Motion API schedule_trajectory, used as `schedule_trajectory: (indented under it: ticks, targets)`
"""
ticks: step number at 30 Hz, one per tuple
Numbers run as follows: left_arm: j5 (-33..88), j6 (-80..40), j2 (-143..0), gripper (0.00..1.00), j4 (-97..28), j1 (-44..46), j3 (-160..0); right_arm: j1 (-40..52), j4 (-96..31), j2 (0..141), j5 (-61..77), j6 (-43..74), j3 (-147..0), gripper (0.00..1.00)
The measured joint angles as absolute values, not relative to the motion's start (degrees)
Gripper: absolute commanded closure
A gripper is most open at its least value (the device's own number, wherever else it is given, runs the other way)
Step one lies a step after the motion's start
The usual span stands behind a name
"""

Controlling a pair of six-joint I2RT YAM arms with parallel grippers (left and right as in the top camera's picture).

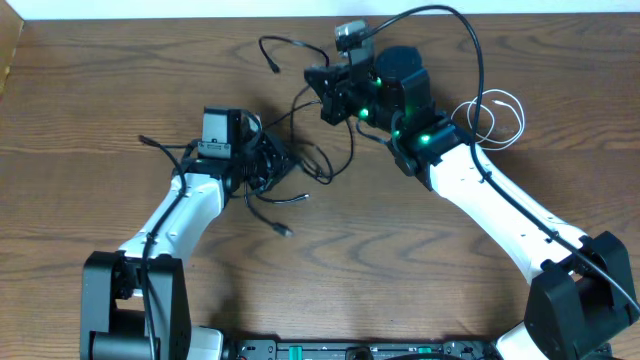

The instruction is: Untangle cables

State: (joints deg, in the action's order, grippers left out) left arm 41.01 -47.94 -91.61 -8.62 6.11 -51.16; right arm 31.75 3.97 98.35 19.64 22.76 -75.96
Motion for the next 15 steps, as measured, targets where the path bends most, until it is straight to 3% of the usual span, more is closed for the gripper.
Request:
schedule_trajectory:
  ticks: [15]
  targets:
    - [47.8, -44.1, -91.6, 0.93, -7.5, -0.2, -51.2, 33.5, -4.0, 107.8, 24.3, 22.4, -76.0, 0.99]
